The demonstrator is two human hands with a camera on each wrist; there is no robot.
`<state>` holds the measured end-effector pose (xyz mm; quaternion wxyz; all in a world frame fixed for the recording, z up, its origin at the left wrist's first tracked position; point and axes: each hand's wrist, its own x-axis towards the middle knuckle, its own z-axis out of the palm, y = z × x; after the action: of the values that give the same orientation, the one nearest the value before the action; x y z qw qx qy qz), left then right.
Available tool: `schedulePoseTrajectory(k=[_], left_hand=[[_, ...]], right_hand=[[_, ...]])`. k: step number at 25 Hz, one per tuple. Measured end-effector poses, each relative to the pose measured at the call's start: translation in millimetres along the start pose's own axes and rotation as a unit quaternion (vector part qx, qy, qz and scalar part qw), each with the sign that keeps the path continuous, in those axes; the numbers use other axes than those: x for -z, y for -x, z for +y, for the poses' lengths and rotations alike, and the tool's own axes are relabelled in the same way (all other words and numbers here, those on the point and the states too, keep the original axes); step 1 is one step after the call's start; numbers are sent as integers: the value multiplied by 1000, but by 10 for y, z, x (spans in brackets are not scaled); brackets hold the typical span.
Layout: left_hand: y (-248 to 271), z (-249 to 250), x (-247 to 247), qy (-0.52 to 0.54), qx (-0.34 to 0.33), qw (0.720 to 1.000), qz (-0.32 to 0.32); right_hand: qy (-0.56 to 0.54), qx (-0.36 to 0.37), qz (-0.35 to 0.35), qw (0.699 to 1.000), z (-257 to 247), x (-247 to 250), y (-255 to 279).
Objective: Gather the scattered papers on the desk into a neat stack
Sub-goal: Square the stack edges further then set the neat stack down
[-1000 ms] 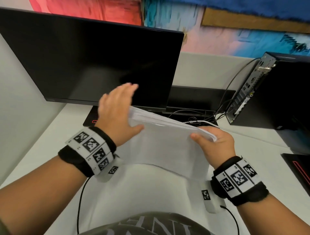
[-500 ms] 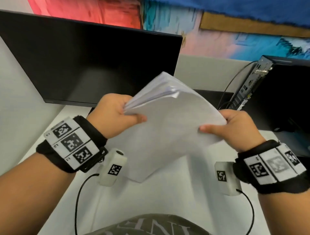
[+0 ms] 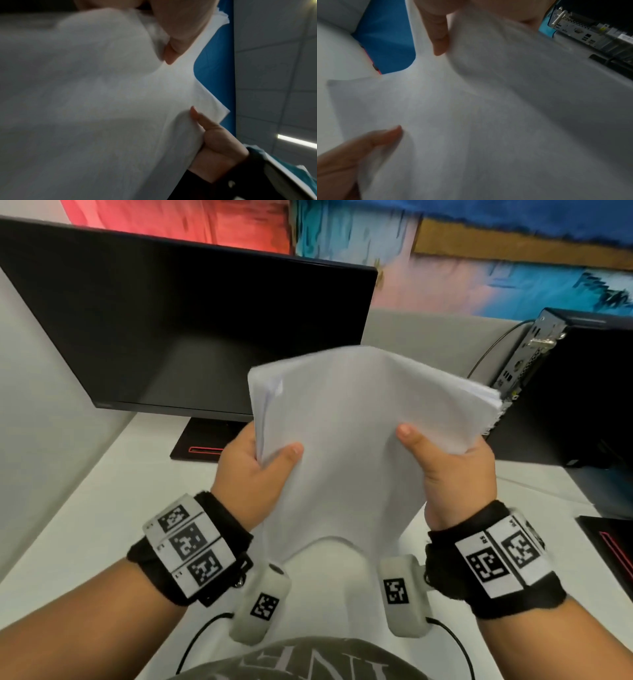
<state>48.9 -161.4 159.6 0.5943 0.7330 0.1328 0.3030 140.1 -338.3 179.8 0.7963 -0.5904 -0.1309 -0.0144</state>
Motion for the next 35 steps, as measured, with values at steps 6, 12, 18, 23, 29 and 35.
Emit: schedulePoseTrajectory(k=[6,12,18,23,29,35], left_hand=[[-58,102,6,-15,-164,985,-57],[-188,182,12,-27,-191,978,-78],[-218,188,47,52,-158,982,-89],[-234,-38,32,72,-32,995,-58],[-169,-37,59,148,6,989,31],[-194,-209,217,110,8,993,-42]], right_hand=[[151,144,31,978,-10,137,-93],[326,243,1,914,10,221,-225],[322,234,-32,917,-24,269,-228],[84,-20,-69,994,164,309,-208],[89,-1,-19,996,175,163,115],[78,-63,-100,990,229,205,182]])
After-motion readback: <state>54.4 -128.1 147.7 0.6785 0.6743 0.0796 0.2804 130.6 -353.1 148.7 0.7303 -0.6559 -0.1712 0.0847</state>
